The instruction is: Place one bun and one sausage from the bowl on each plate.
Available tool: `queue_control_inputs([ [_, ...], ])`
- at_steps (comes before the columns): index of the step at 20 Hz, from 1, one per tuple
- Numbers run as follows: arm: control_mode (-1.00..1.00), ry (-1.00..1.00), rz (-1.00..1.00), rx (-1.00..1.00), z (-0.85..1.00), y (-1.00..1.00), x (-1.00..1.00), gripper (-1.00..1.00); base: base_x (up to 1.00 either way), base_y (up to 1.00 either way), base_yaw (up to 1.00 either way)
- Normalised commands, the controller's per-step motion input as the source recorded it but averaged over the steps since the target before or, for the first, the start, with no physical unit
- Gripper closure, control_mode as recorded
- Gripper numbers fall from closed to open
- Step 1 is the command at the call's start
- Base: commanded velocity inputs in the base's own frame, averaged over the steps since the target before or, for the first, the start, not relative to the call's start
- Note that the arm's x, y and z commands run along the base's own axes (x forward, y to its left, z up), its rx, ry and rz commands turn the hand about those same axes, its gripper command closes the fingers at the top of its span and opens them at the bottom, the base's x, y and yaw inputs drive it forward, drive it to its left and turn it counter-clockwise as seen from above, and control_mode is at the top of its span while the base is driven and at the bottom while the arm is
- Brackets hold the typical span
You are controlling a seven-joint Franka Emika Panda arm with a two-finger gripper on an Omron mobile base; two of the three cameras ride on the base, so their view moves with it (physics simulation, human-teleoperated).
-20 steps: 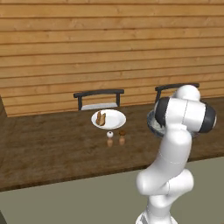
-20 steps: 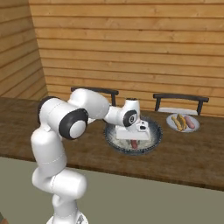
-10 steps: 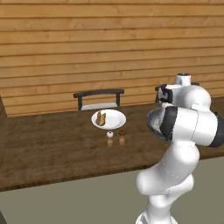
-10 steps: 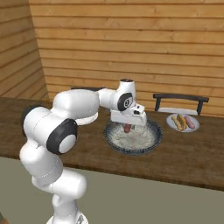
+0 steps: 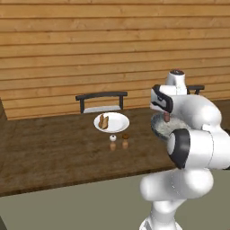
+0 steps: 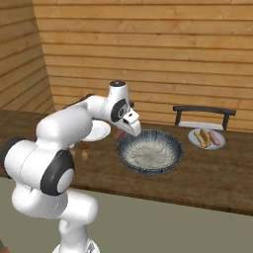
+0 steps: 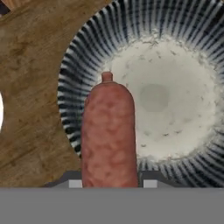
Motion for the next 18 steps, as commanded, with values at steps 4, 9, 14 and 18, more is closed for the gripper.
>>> queue_control_inputs([
  [4, -1.0, -0.07, -0.03, 0.03, 0.01, 1.0, 0.17, 1.0, 0.0, 0.0, 0.0],
  [9, -1.0, 0.0, 0.0, 0.0, 0.09, 1.0, 0.5, 1.0, 0.0, 0.0, 0.0],
  [14, -1.0, 0.02, 0.05, 0.0, 0.0, 0.78, 0.91, 1.0, 0.0, 0.0, 0.0],
  [18, -1.0, 0.1, 0.07, 0.0, -0.03, 0.37, 0.97, 1.0, 0.0, 0.0, 0.0],
])
